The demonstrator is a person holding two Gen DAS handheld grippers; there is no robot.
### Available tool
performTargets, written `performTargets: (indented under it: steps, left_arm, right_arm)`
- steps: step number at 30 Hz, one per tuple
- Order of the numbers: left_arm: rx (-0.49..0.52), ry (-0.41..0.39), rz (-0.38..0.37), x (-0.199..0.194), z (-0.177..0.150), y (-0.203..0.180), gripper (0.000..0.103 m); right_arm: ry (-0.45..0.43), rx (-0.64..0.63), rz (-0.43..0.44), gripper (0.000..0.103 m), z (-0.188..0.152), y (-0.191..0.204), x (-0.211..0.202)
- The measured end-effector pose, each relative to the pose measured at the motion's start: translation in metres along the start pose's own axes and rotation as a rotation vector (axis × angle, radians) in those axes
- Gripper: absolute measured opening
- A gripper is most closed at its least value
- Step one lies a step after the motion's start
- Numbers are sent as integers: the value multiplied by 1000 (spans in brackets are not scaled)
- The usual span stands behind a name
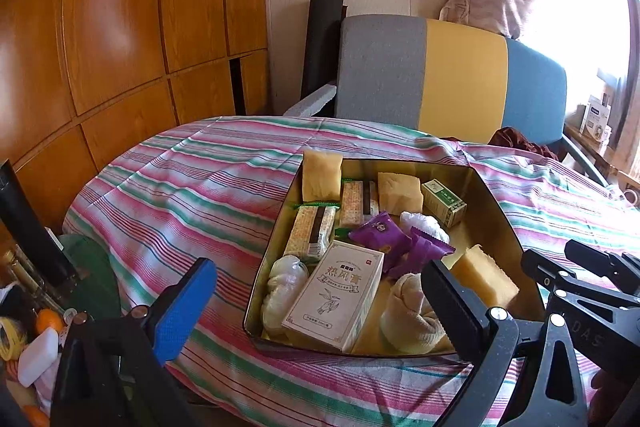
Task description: Organize objects
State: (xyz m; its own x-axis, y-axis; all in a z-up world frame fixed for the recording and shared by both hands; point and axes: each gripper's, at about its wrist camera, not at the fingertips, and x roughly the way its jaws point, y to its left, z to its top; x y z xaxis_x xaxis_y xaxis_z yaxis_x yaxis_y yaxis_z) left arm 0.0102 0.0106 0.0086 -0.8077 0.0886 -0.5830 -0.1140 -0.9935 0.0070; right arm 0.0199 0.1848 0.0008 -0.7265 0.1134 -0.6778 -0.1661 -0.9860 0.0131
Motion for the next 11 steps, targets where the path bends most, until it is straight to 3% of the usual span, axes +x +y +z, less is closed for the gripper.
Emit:
performTargets:
  steps: [11]
  left_arm:
    - [-4, 1, 10, 1, -2, 2, 103]
  right_arm:
    - [-1, -13, 6, 63, 0, 3, 0]
